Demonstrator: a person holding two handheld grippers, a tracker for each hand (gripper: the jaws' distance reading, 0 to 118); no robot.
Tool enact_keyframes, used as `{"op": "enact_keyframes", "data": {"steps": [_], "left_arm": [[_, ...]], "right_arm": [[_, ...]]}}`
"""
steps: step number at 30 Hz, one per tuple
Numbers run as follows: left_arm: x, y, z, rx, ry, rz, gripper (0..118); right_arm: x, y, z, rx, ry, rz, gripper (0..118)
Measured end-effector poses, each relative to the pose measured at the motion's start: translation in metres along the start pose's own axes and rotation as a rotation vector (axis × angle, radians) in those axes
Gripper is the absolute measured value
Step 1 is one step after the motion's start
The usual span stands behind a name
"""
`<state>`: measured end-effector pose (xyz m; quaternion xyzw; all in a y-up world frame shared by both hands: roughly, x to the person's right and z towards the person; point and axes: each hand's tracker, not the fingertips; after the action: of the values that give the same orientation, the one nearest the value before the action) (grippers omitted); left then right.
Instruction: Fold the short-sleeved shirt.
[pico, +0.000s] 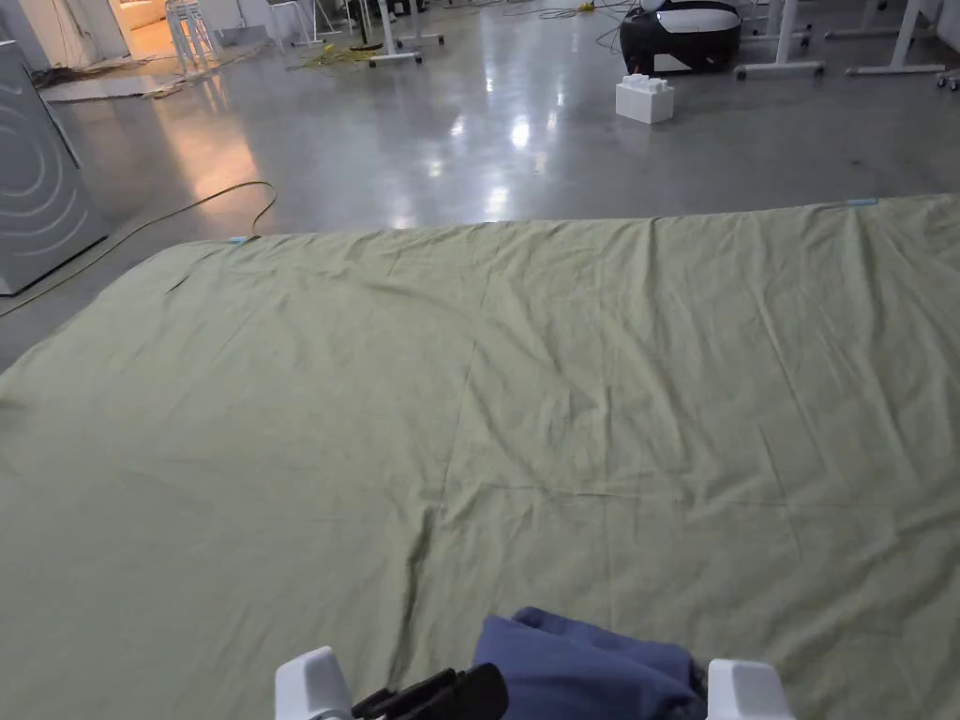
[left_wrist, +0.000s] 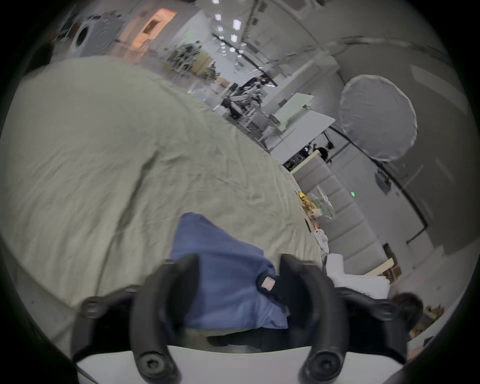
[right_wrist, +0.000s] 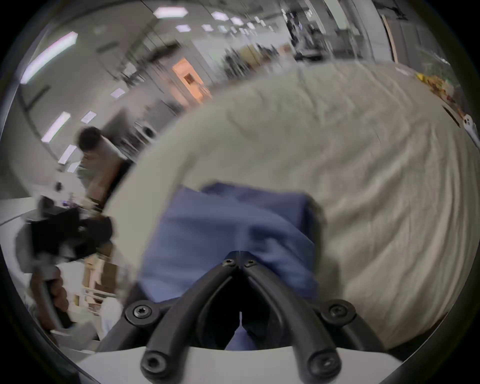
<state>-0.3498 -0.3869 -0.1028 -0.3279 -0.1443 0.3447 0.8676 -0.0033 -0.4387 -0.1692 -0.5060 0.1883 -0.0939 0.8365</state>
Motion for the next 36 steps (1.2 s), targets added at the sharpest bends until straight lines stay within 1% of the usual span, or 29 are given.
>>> {"op": "enact_keyframes", "data": {"steps": [1, 2, 4, 6, 8, 10, 12, 13, 14, 16, 17, 18, 19, 20, 21, 22, 23, 24, 26, 28, 29, 30, 31, 32, 34, 36], "left_arm": [[-0.009, 0.003, -0.002, -0.008, -0.018, 0.018, 86], [-0.021, 0.008, -0.005, -0.022, -0.045, 0.044, 86], [-0.023, 0.007, -0.014, -0.050, -0.063, 0.053, 87], [-0.042, 0.014, -0.038, -0.149, -0.112, 0.053, 91], [-0.058, 0.026, -0.067, -0.245, -0.132, 0.056, 91], [-0.074, 0.033, -0.087, -0.307, -0.205, 0.071, 91], [-0.074, 0.027, -0.107, -0.386, -0.263, 0.131, 91], [-0.078, 0.028, -0.117, -0.432, -0.267, 0.158, 91], [-0.080, 0.030, -0.121, -0.454, -0.271, 0.166, 91], [-0.071, 0.030, -0.130, -0.464, -0.331, 0.163, 91], [-0.070, 0.031, -0.133, -0.472, -0.327, 0.155, 90], [-0.069, 0.032, -0.137, -0.505, -0.331, 0.143, 88], [-0.065, 0.025, -0.142, -0.544, -0.340, 0.146, 83], [-0.063, 0.024, -0.146, -0.595, -0.336, 0.148, 70], [-0.061, 0.024, -0.147, -0.601, -0.314, 0.113, 54], [-0.060, 0.025, -0.147, -0.591, -0.273, 0.069, 40], [-0.061, 0.024, -0.150, -0.592, -0.252, 0.082, 39], [-0.060, 0.027, -0.145, -0.576, -0.277, 0.103, 38], [-0.058, 0.035, -0.133, -0.540, -0.313, 0.111, 35], [-0.054, 0.050, -0.106, -0.473, -0.321, 0.117, 35], [-0.058, 0.064, -0.087, -0.429, -0.302, 0.075, 35], [-0.065, 0.077, -0.070, -0.401, -0.286, 0.067, 35], [-0.072, 0.093, -0.047, -0.382, -0.262, 0.078, 35], [-0.085, 0.111, -0.019, -0.327, -0.202, 0.060, 35], [-0.116, 0.144, 0.026, -0.267, -0.103, 0.073, 34], [-0.151, 0.181, 0.069, -0.218, 0.046, 0.078, 34]], "right_arm": [[0.004, -0.005, 0.000, 0.016, 0.044, -0.007, 0], [0.008, -0.009, 0.007, 0.078, 0.102, -0.031, 0], [0.011, -0.006, 0.010, 0.073, 0.099, -0.085, 0], [0.011, -0.007, 0.007, 0.070, 0.097, -0.070, 0], [0.011, -0.009, 0.005, 0.078, 0.094, -0.061, 0], [0.010, -0.011, 0.010, 0.091, 0.096, -0.055, 0], [0.011, -0.011, 0.009, 0.095, 0.100, -0.059, 0], [0.010, -0.011, 0.010, 0.097, 0.102, -0.061, 0], [0.009, -0.011, 0.011, 0.101, 0.102, -0.056, 0], [0.008, -0.013, 0.011, 0.110, 0.100, -0.042, 0], [0.009, -0.014, 0.010, 0.113, 0.100, -0.038, 0], [0.010, -0.015, 0.009, 0.114, 0.100, -0.038, 0], [0.010, -0.014, 0.009, 0.114, 0.100, -0.041, 0], [0.010, -0.014, 0.009, 0.113, 0.100, -0.043, 0], [0.011, -0.015, 0.009, 0.110, 0.100, -0.056, 0], [0.012, -0.014, 0.010, 0.093, 0.105, -0.117, 0], [0.015, -0.012, 0.012, 0.074, 0.129, -0.179, 0], [0.017, -0.009, 0.016, 0.057, 0.159, -0.234, 0], [0.011, -0.005, 0.032, 0.113, 0.250, -0.202, 0], [0.002, -0.001, 0.050, 0.168, 0.282, -0.173, 0], [-0.002, 0.000, 0.060, 0.201, 0.298, -0.144, 0], [-0.004, 0.000, 0.067, 0.220, 0.312, -0.131, 0], [-0.006, -0.001, 0.074, 0.231, 0.338, -0.127, 0], [-0.008, -0.004, 0.080, 0.234, 0.359, -0.127, 0], [-0.009, -0.011, 0.085, 0.229, 0.369, -0.136, 0], [-0.007, -0.020, 0.085, 0.208, 0.384, -0.140, 0]]}}
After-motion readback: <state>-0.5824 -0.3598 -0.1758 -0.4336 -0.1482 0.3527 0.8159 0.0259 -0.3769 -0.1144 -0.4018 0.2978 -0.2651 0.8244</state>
